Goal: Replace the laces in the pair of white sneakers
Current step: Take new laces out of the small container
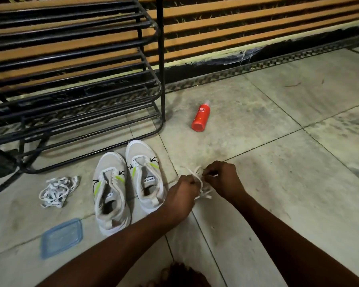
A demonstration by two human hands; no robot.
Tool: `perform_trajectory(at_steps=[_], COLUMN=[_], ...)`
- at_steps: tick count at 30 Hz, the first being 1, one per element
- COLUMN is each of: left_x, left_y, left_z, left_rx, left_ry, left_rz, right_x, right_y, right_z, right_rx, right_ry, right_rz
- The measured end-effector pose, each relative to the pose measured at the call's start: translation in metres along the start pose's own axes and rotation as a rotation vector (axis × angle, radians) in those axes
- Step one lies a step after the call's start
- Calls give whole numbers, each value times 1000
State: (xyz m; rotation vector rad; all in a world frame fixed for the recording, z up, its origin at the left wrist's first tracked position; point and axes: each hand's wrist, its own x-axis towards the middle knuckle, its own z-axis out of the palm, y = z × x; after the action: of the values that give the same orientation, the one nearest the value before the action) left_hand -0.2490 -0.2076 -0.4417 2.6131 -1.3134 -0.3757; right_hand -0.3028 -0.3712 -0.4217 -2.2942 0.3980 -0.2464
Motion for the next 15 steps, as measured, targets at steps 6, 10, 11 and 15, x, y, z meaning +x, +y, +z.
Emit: perform_trajectory(at_steps=[6, 10, 11, 15], left_x=[-23, -23, -21, -13], left_y=[-2, -7, -7, -7], left_z=[8, 14, 13, 11], left_rx=[-95, -95, -94, -100], left_ry=[149, 132, 133, 123], left_rz=[6, 10, 8, 6], right_x=[11, 10, 8, -3], right_y=[-7, -6, -4, 15], right_z=[24, 17, 12, -7], right_rx=[-324, -246, -214, -124], right_ry=[-342, -310, -257, -66], right_rz=[-66, -114, -148, -148])
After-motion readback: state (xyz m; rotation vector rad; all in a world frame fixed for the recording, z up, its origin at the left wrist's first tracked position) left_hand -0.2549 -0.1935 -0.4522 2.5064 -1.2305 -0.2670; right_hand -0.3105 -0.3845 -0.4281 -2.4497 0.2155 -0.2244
